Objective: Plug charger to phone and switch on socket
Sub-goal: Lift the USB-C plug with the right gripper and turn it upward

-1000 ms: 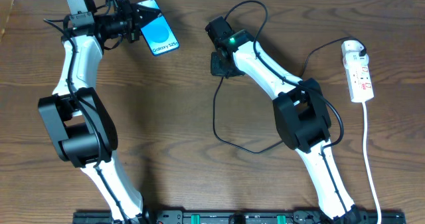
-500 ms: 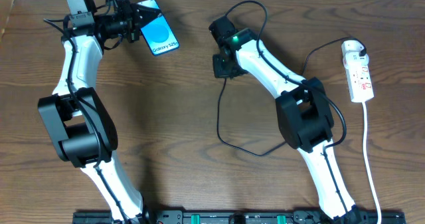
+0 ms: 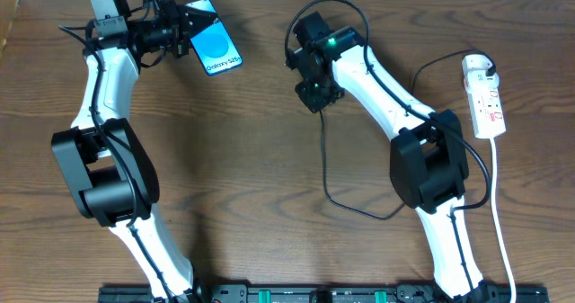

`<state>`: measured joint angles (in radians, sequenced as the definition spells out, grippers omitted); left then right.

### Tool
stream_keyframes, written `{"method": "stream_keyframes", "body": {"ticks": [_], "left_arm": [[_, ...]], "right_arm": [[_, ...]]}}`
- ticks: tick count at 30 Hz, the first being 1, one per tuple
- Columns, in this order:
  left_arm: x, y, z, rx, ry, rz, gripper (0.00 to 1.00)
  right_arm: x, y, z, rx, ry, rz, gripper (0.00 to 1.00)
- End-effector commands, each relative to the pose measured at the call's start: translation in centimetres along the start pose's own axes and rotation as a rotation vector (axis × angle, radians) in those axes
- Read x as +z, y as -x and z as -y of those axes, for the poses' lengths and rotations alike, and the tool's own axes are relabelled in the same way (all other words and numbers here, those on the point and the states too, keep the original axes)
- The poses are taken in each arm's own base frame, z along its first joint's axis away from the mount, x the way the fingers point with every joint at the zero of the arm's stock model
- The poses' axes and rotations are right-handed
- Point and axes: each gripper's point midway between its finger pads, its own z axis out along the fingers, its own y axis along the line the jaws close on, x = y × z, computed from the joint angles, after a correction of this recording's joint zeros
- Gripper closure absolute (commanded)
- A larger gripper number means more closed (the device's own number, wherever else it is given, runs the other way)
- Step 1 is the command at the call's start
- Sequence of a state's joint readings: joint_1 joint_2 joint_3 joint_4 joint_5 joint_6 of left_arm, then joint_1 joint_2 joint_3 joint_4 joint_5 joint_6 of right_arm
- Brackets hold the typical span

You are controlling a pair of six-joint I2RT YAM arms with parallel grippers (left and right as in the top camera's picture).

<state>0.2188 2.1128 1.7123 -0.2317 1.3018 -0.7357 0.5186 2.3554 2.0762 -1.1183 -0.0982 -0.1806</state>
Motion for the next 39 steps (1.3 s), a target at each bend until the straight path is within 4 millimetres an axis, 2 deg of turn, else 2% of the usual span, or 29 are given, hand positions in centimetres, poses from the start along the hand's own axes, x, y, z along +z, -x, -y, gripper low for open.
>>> {"method": "stream_keyframes", "body": {"ticks": [1,5,12,21,28,30,35,38,39], "left_arm": [[-0.3,-0.4,1.6,0.03,-0.017,-0.005,0.93],[-0.3,-0.4,1.6,0.025,-0.016,-0.006,0.93],[-0.3,-0.5,1.5,0.019,-0.013,-0.008,0.93],[-0.3,-0.5,1.5,0.016,-0.012,-0.009,0.93],[-0.3,-0.5,1.5,0.016,-0.012,-0.009,0.93],[-0.3,-0.5,1.5,0.015,-0.013,-0.009,0.93],[-0.3,-0.6,1.4,0.013,-0.012,-0.01,0.93],[-0.3,-0.5,1.4,0.013,-0.012,-0.01,0.93],[-0.3,-0.6,1.4,0.013,-0.012,-0.01,0.93]], "right_arm": [[0.0,-0.5,-1.0,-0.193,0.053,-0.004,0.99],[1.0,-1.8,-2.0,-0.282,0.122,-0.027,0.99],[2.1,-3.1,-3.4,-0.299,0.188,-0.05,0.99],[3.6,-3.5,-4.1,-0.169,0.206,-0.057,0.99],[3.8,-3.9,-4.2,-0.162,0.21,-0.07,0.98],[3.8,-3.8,-4.2,-0.147,0.208,-0.069,0.91],[3.8,-3.5,-4.2,-0.089,0.203,-0.063,0.82],[3.7,-3.3,-3.8,-0.017,0.197,-0.057,0.67],[3.7,-3.1,-3.6,0.01,0.195,-0.053,0.65]]}}
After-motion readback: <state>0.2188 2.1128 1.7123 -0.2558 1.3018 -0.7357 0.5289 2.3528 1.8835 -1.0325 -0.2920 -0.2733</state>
